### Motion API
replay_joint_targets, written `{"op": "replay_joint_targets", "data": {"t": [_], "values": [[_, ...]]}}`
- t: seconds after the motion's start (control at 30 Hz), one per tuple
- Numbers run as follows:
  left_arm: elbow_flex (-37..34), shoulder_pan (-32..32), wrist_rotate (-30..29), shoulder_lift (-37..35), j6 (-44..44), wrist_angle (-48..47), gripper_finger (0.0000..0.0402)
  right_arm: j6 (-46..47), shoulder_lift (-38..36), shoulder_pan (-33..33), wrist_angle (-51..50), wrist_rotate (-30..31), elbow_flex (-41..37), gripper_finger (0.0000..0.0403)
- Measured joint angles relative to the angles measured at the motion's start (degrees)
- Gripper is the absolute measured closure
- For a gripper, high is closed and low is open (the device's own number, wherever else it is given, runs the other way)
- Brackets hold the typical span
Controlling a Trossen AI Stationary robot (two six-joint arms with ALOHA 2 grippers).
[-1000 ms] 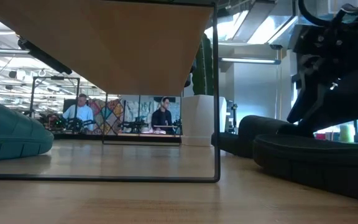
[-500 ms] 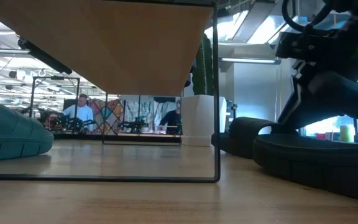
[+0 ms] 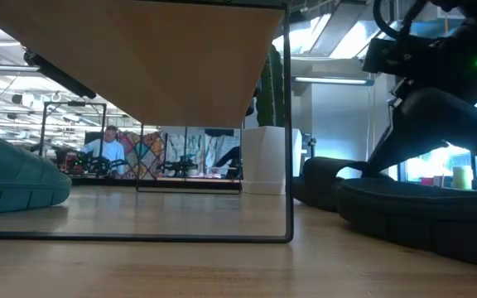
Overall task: Pick and place slides into the shelf
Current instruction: Put the black slides under the shelf
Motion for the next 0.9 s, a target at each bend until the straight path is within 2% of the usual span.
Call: {"op": "replay_joint_targets", "data": {"t": [0.13, 0.23, 0.37, 0.53, 0.63, 0.77, 0.9], "values": [[0.0, 0.0, 0.0, 0.0, 0.0, 0.0, 0.0177, 5.1, 0.0, -0.4, 0.2, -0.2, 0.2, 0.0399], [0.0, 0.0, 0.0, 0.0, 0.0, 0.0, 0.0177, 8.9, 0.0, -0.7, -3.3, -0.4, 2.3, 0.0400], [0.0, 0.0, 0.0, 0.0, 0.0, 0.0, 0.0177, 16.3, 0.0, -0.8, -15.5, -0.5, 8.9, 0.0401], [0.0, 0.0, 0.0, 0.0, 0.0, 0.0, 0.0177, 29.5, 0.0, -0.8, -34.9, -1.7, 21.1, 0.0402], [0.0, 0.0, 0.0, 0.0, 0.0, 0.0, 0.0177, 34.8, 0.0, -1.0, -42.2, -2.5, 27.8, 0.0402], [0.0, 0.0, 0.0, 0.0, 0.0, 0.0, 0.0177, 36.1, 0.0, -1.3, -46.5, -2.5, 33.8, 0.0402], [0.0, 0.0, 0.0, 0.0, 0.0, 0.0, 0.0177, 35.6, 0.0, -2.2, -47.3, -3.5, 34.7, 0.0403]]}}
